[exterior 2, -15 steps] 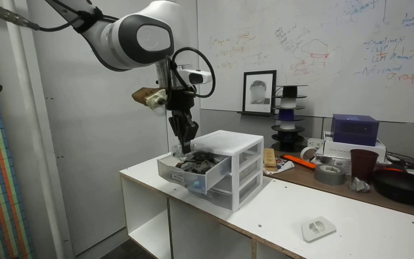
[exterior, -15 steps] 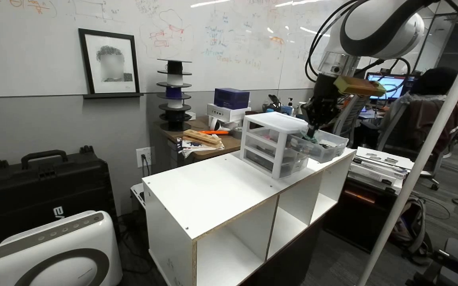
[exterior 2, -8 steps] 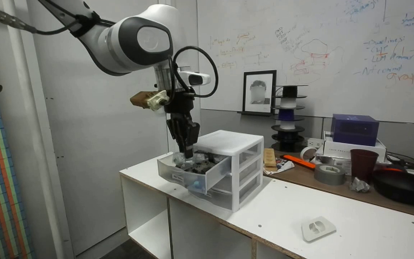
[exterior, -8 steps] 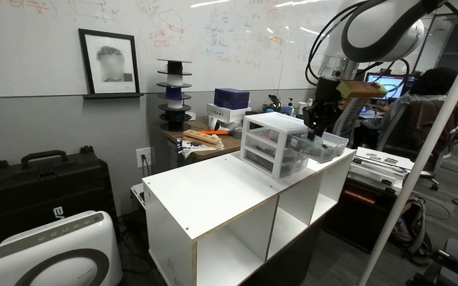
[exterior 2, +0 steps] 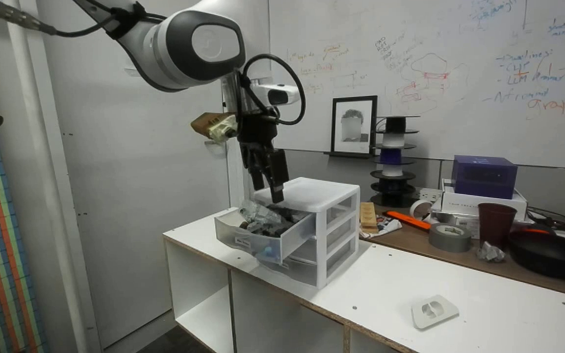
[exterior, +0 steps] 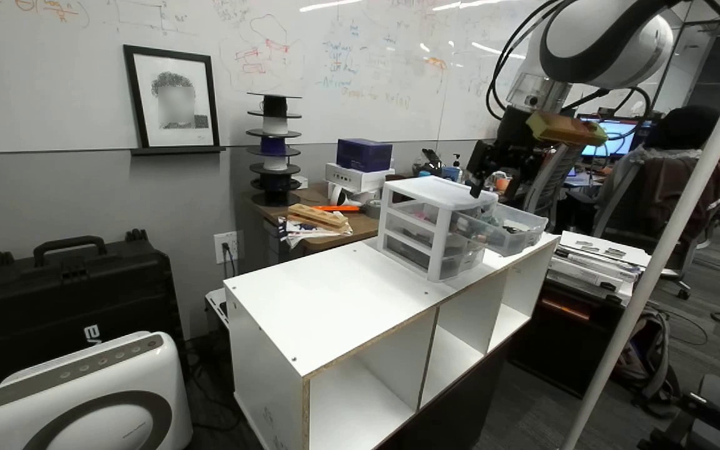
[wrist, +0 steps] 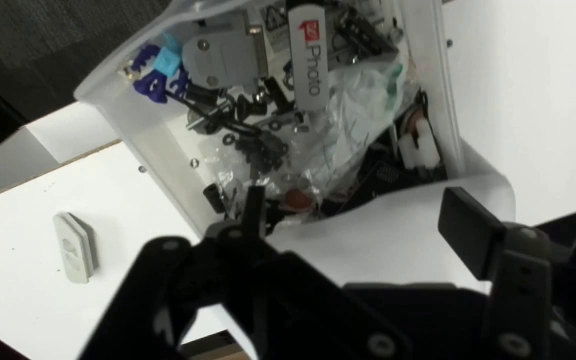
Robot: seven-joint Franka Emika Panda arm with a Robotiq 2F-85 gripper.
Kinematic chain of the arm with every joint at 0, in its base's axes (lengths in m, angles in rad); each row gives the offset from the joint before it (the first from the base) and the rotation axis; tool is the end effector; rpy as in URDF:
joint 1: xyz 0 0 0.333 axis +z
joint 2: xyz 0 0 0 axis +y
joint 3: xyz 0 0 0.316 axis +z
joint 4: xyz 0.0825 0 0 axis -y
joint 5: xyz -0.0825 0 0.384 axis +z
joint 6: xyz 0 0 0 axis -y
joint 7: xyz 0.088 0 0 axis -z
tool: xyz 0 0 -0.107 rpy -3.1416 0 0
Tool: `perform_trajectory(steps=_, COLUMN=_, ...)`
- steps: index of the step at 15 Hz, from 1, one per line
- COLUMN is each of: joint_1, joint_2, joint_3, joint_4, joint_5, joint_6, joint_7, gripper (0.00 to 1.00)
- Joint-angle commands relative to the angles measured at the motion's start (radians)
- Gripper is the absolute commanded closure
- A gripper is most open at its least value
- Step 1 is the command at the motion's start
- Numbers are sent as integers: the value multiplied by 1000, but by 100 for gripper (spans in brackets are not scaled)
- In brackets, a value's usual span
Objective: Put the objects in the top drawer of the cabinet and close it
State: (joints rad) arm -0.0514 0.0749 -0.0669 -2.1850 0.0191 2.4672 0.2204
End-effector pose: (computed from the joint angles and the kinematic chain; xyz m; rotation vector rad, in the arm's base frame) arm 0.5590 -0.0662 0.3749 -3.0580 0.5433 -0.3223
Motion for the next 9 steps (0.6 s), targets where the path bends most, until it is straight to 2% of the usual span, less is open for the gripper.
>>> perform_trajectory(steps=1, joint_1=-41, joint_2=-11, joint_3=-29, joint_4=62, joint_5=116, joint_6=21, joint_7=6, gripper=0)
perform_trajectory(steps=5, joint_1=-104, joint_2=30, joint_3=-90, joint_4=142, joint_5=174, joint_6=22, joint_7=32, gripper=0)
perform_trajectory(steps=9, joint_1=-196, joint_2=127, joint_3=-155, joint_4=252, joint_5=255, joint_6=-23, joint_7=-39, gripper=0)
